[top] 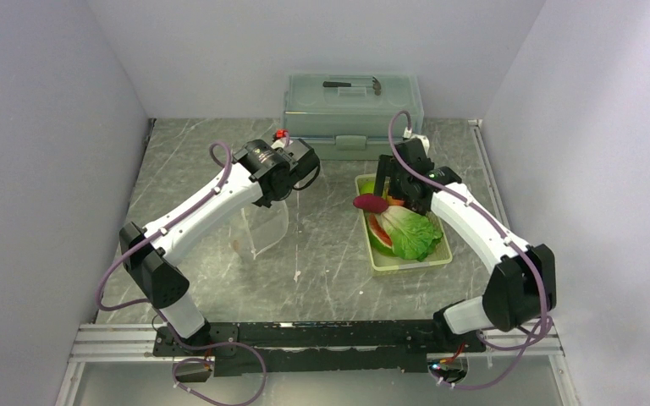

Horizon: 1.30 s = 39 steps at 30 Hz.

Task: Place the food in the zip-top bag and seal the zipper
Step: Pick up the fake fruit from the bin.

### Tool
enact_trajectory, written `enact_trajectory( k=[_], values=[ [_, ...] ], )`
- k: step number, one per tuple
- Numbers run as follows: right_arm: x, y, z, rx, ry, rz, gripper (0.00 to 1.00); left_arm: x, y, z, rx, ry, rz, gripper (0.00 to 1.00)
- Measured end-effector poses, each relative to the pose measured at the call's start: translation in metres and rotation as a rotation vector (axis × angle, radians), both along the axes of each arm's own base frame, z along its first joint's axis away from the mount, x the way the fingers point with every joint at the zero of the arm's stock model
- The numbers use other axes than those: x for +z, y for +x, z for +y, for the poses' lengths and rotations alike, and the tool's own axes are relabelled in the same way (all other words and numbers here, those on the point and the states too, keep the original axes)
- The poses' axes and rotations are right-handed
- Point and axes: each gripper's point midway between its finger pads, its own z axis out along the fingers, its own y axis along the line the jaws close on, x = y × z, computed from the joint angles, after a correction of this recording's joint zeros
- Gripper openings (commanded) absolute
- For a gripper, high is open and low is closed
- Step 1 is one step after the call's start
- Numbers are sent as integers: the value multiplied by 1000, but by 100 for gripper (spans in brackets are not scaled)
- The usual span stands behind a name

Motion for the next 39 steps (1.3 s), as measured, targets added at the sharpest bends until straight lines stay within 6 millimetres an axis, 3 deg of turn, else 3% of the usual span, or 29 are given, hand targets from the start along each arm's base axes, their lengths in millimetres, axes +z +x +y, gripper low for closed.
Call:
enact_trajectory(
  k=[10, 18, 30, 34, 39],
  values=[
    [-21, 41, -23, -37, -42, 8, 96, -5, -2, -8, -13, -37, 22, 0],
    [-56, 52, -32, -7, -68, 82, 97, -9, -3, -9, -25, -37, 31, 0],
    [-87, 59, -37, 15, -88, 142, 96, -6, -6, -7, -31, -50, 20, 0],
    [-90, 60, -38, 15, -90, 147, 89, -7, -7, -6, -31, -49, 21, 0],
    [-93, 59, -38, 22, -92, 153, 70, -7, -7, -5, -32, -52, 20, 0]
  ],
)
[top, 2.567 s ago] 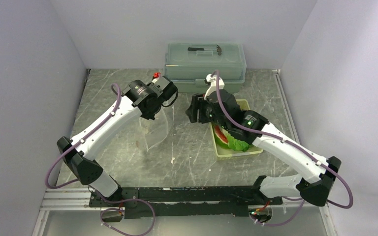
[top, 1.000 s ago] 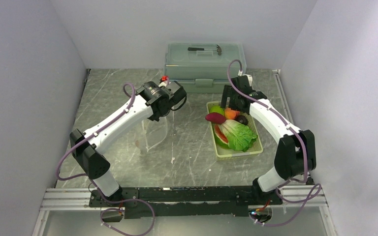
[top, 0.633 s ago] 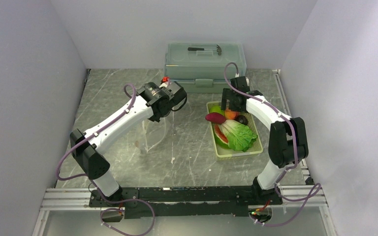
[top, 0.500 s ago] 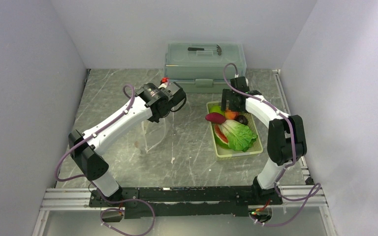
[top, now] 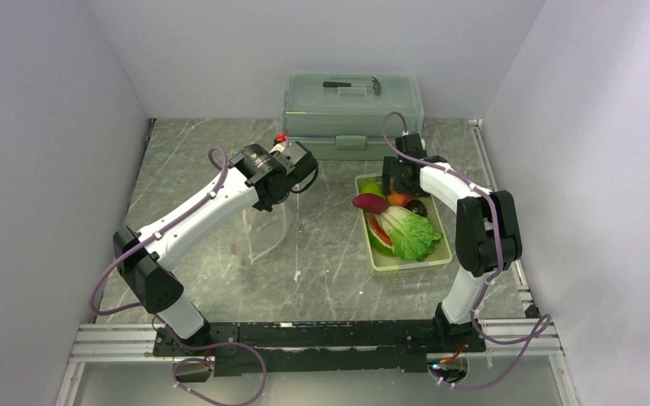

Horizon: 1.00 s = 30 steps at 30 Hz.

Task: Place the food in the zip-top bag and seal the zipper
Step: Pick up the fake fruit from the bin.

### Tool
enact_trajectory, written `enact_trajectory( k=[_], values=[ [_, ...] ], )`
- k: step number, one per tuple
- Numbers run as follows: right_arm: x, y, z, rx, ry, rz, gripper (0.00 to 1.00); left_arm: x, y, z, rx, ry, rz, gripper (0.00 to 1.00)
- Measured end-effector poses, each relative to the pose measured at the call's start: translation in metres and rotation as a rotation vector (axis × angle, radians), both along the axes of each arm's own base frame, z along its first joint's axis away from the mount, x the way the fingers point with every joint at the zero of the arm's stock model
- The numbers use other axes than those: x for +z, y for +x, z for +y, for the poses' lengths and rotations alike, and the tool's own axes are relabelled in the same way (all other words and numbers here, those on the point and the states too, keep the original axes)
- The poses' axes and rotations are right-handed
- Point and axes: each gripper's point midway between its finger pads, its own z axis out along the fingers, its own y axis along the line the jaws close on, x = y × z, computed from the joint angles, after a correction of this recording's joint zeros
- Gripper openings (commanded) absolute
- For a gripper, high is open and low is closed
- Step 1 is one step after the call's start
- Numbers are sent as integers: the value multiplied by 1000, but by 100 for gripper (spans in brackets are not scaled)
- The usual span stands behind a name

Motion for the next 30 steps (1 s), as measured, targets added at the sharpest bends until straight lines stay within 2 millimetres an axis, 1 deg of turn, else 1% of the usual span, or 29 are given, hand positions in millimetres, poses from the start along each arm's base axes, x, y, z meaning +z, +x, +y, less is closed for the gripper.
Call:
enact_trajectory(
  k=[4, 6, 7, 9, 13, 16, 21, 25, 30],
  values=[
    [1, -1, 0, -1, 0, 3, 57, 0, -3, 3, 0, 0, 1, 0],
    [3, -2, 0, -4, 2, 2, 56, 0, -3, 3, 0, -2, -1, 0],
    [6, -2, 0, -5, 3, -1, 53, 0, -3, 3, 0, -3, -1, 0],
    [15, -3, 0, -10, 10, -17, 50, 0, -3, 3, 0, -4, -1, 0],
    [46, -4, -1, -23, 27, -85, 48, 0, -3, 3, -1, -5, 1, 0],
    [77, -5, 0, -32, 57, -163, 47, 0, -4, 3, 0, -6, 2, 0],
    [121, -12, 9, -9, 135, -263, 45, 0, -4, 3, 0, -6, 3, 0],
    [144, -18, 23, 42, 218, -310, 45, 0, -4, 2, -1, -10, 5, 0],
    [174, -33, 54, 153, 355, -371, 43, 0, -5, 0, -3, -24, 11, 0]
  ],
)
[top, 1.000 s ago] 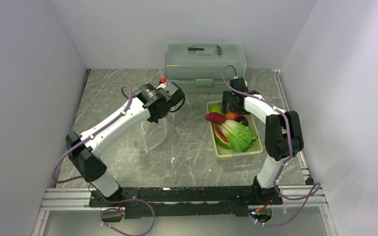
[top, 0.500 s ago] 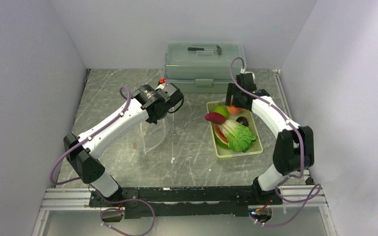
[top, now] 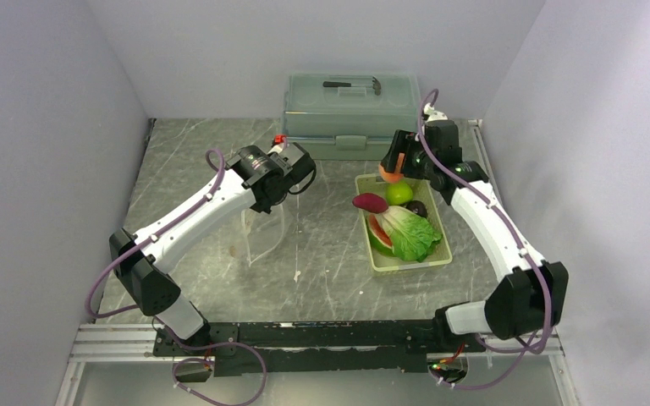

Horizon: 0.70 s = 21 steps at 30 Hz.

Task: Place the food in the zip-top bag and seal the zipper
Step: Pick up the fake fruit from the bin, then place the fake fruit in the zipper food storage bag.

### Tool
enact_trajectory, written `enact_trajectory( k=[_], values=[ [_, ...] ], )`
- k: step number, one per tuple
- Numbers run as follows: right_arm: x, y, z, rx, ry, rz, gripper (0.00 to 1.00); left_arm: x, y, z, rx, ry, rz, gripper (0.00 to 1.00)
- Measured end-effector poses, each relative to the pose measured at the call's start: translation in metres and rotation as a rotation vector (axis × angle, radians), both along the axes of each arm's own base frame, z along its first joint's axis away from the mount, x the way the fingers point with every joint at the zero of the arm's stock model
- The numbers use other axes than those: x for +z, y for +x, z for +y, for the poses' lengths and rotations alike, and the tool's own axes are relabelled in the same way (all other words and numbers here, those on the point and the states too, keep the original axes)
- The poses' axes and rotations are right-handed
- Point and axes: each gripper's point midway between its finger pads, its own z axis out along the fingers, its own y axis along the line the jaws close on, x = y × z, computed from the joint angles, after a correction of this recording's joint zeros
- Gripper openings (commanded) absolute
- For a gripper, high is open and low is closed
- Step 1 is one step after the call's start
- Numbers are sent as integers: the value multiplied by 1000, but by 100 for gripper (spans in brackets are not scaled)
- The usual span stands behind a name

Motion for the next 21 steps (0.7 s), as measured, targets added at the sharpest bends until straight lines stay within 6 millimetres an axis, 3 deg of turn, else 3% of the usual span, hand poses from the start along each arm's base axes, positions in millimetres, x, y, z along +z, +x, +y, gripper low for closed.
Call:
enact_trajectory(
  k=[5, 11, 21],
  values=[
    [26, -23, 38, 151, 93, -70, 42, 3, 0, -4, -4, -23, 0, 0],
    [43, -61, 89, 342, 164, -126, 42, 8, 4, -9, -1, -44, -7, 0],
    [62, -115, 137, 563, 291, -185, 42, 10, 4, -21, -5, -97, 6, 0]
  ],
)
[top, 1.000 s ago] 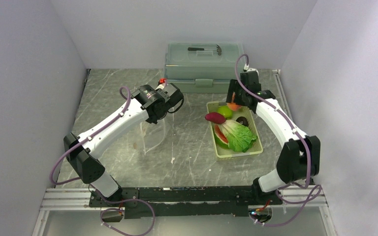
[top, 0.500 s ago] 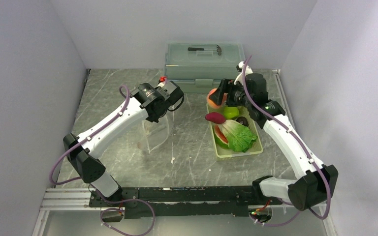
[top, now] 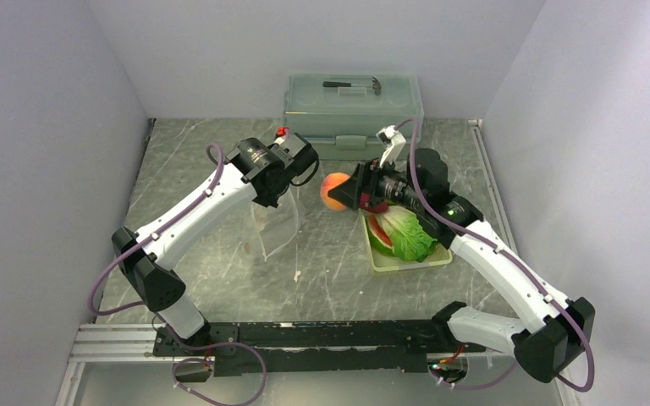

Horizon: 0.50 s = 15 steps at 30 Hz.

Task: Place the food in the zip-top bag and seal the zipper
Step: Place the fake fruit in the zipper food storage bag.

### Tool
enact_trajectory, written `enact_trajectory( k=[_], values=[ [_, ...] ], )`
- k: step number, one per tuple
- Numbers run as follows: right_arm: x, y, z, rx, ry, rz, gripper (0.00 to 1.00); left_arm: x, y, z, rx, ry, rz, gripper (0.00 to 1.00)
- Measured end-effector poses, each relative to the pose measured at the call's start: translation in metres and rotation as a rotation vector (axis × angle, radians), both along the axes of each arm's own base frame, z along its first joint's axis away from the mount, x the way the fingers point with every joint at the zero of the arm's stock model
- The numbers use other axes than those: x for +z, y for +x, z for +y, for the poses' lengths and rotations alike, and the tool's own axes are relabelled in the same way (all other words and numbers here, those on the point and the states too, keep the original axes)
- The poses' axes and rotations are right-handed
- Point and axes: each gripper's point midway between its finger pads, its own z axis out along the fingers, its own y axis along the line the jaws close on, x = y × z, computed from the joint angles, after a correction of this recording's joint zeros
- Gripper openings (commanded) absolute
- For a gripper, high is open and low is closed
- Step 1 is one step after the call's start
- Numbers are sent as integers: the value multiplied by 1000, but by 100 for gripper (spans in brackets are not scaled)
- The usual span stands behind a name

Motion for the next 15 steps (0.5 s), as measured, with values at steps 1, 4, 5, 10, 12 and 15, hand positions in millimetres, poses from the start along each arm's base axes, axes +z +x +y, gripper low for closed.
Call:
enact_trajectory(
  k=[1, 4, 5, 10, 12, 15],
  values=[
    [1, -4, 3, 17, 7, -2, 42, 0, 0, -1, -1, -5, 1, 0],
    [6, -17, 15, 75, 31, -14, 42, 0, 0, -5, -6, -22, 9, 0],
    [7, -20, 18, 88, 37, -19, 42, 1, 0, -7, -9, -29, 11, 0],
    [23, -35, 32, 154, 83, -56, 42, 4, 1, -16, -20, -71, 17, 0],
    [27, -39, 37, 175, 98, -69, 42, 6, 1, -20, -27, -93, 22, 0],
    [31, -44, 41, 194, 109, -81, 42, 7, -1, -25, -35, -126, 32, 0]
  ],
)
